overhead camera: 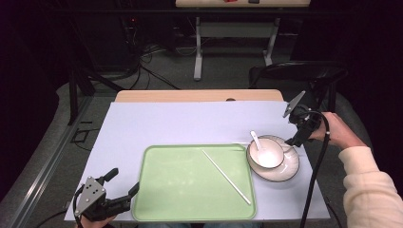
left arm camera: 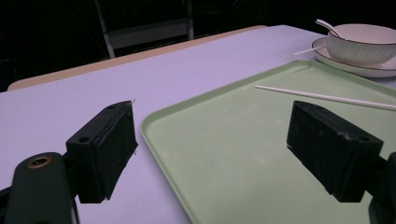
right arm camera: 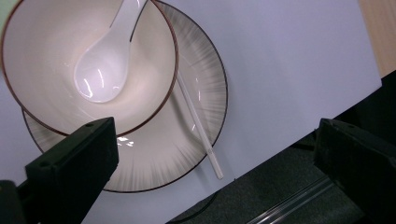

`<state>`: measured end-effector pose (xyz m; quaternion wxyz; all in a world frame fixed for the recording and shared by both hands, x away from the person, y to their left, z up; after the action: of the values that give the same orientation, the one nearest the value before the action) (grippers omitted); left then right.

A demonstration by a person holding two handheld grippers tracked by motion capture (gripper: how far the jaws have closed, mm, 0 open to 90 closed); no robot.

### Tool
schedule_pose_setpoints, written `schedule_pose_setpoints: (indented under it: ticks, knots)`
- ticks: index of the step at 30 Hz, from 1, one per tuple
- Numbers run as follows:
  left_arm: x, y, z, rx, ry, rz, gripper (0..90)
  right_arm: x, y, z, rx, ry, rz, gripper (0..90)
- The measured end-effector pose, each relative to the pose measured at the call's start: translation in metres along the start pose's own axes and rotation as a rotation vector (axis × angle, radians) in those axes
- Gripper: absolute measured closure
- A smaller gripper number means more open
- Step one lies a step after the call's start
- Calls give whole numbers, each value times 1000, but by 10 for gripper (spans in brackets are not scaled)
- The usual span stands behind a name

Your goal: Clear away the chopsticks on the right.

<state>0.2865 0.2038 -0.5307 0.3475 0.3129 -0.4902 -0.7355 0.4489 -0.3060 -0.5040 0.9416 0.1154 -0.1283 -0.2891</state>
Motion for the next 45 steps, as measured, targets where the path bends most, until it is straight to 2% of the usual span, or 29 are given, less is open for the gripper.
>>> schedule_pose_setpoints:
  ticks: [3,5,6,7,12,16,19,20,21,24,25,27,28,32,37,38,39,41,45]
  knots:
    - [0,0,0,-1,0,1,157,3,-2,-6,-10,15,-7,0]
    - [0,0,0,0,0,0,157,8,-4,-12,-23,16,13,0]
    - [0,0,0,-1,1,0,157,9,-6,-16,-33,17,-2,0]
    - [0,0,0,-1,2,2,157,11,-9,-23,-57,16,4,0]
    - [0,0,0,-1,1,0,157,15,-13,-39,-99,20,2,0]
    - [0,0,0,0,5,3,157,18,-12,-46,-110,11,10,33]
    - [-1,0,0,0,6,4,157,17,-15,-57,-149,11,13,65]
    - [-1,0,0,0,6,4,157,17,-17,-63,-161,14,36,88]
    - [-1,0,0,0,6,4,157,17,-17,-63,-161,14,36,88]
    - [-1,0,0,0,7,5,157,15,-18,-71,-168,11,58,172]
    - [-1,0,0,-3,6,4,157,14,-18,-75,-178,3,74,259]
    - [-1,0,0,-3,6,3,157,13,-20,-79,-197,-5,95,317]
    - [-1,0,0,-3,6,3,157,13,-20,-79,-197,-5,95,317]
    - [-1,0,0,-2,9,7,157,9,-18,-87,-178,0,116,504]
    - [-1,0,0,-3,9,6,157,5,-20,-92,-197,17,133,590]
    - [-1,0,0,-2,9,6,157,5,-19,-93,-187,9,142,606]
    - [-1,0,0,-2,10,7,157,5,-18,-90,-181,16,150,675]
    - [-1,0,0,-2,10,7,157,4,-18,-91,-167,17,147,681]
    - [-1,0,0,-4,10,6,157,0,-20,-94,-177,39,168,738]
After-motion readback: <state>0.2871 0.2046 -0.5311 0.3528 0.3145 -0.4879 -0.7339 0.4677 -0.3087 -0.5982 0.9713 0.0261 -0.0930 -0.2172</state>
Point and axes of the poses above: each handheld gripper's, and its own axes: z roughly backward along the jaws, y roughly out of its top, x roughly to its right, the point moved 10 cm from there along -z, roughly forward along the jaws, and after that the axes turned 6 degrees about -z, right-handed, at the moved point
